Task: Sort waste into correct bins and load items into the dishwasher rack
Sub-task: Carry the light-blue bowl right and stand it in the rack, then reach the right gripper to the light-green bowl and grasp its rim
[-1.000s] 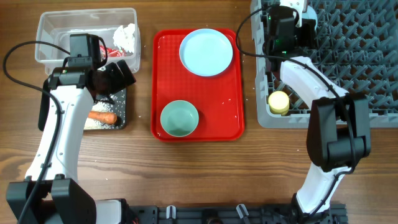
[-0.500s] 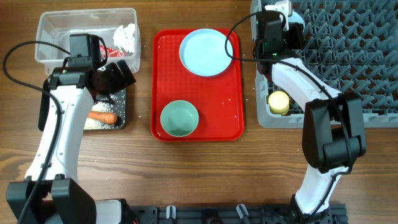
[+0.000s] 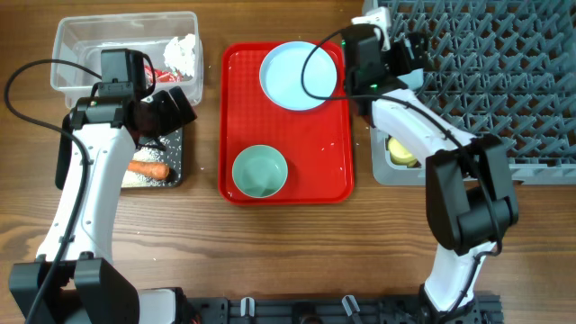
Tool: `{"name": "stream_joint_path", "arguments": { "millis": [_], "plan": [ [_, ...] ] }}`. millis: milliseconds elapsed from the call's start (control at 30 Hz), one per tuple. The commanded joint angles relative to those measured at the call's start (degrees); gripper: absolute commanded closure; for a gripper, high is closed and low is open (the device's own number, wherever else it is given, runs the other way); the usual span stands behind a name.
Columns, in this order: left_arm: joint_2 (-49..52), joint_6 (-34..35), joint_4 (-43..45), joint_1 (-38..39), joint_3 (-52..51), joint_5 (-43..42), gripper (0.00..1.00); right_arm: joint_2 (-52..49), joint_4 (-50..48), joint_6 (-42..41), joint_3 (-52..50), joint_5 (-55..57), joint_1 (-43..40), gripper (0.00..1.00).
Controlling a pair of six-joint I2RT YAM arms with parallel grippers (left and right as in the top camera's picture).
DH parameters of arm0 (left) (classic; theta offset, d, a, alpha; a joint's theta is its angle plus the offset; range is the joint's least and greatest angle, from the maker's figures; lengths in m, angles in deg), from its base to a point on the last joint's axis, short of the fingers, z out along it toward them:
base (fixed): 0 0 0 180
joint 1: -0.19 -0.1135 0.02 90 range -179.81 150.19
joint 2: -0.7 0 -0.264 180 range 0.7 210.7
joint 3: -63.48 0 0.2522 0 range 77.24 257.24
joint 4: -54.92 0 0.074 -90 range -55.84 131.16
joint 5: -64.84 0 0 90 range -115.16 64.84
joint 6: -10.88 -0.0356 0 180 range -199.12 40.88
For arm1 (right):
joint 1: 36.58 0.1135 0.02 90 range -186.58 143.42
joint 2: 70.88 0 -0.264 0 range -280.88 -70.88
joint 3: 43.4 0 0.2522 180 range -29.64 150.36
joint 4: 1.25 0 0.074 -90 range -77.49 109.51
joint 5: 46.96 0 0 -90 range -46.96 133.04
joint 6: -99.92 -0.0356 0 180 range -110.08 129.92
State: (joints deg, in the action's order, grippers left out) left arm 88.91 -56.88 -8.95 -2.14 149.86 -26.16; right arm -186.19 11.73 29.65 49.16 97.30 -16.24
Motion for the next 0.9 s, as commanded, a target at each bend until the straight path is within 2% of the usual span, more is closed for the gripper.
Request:
{"name": "stream_joint_path", "arguments": {
  "millis": [0, 233, 333, 433, 467, 667, 767, 867],
  "plan": [
    [-0.4, 0.7, 0.1, -0.2, 0.6, -0.5, 0.0, 2.8, 0.0, -0.4, 0.2, 1.2, 1.7, 0.0],
    [-0.4, 0.7, 0.1, -0.2, 0.6, -0.5, 0.0, 8.4, 0.7, -2.8, 0.2, 1.1, 3.5, 0.0],
    [-0.4, 0.7, 0.1, -0.2, 0.6, -0.5, 0.0, 11.6, 7.5, -8.5, 0.2, -3.6, 5.8, 0.0],
    [-0.4, 0.7, 0.1, -0.2, 0.6, -0.5, 0.0, 14.4, 18.9, -16.7, 0.2, -18.1, 8.8, 0.0],
    [-0.4, 0.7, 0.1, -0.2, 0.6, -0.5, 0.0, 15.0, 23.0, -20.1, 0.2, -26.2, 9.9, 0.0],
    [-0.4, 0.7, 0.1, -0.2, 0.6, -0.5, 0.0, 15.0, 32.5, -28.0, 0.2, -62.3, 11.7, 0.0],
    [-0.4, 0.7, 0.1, -0.2, 0.6, -0.5, 0.0, 13.7, 33.0, -28.7, 0.1, -69.9, 11.7, 0.03],
    [-0.4, 0.7, 0.1, -0.2, 0.6, -0.5, 0.0, 11.9, 32.9, -28.0, -1.3, -69.8, 11.8, 0.05]
  ]
}}
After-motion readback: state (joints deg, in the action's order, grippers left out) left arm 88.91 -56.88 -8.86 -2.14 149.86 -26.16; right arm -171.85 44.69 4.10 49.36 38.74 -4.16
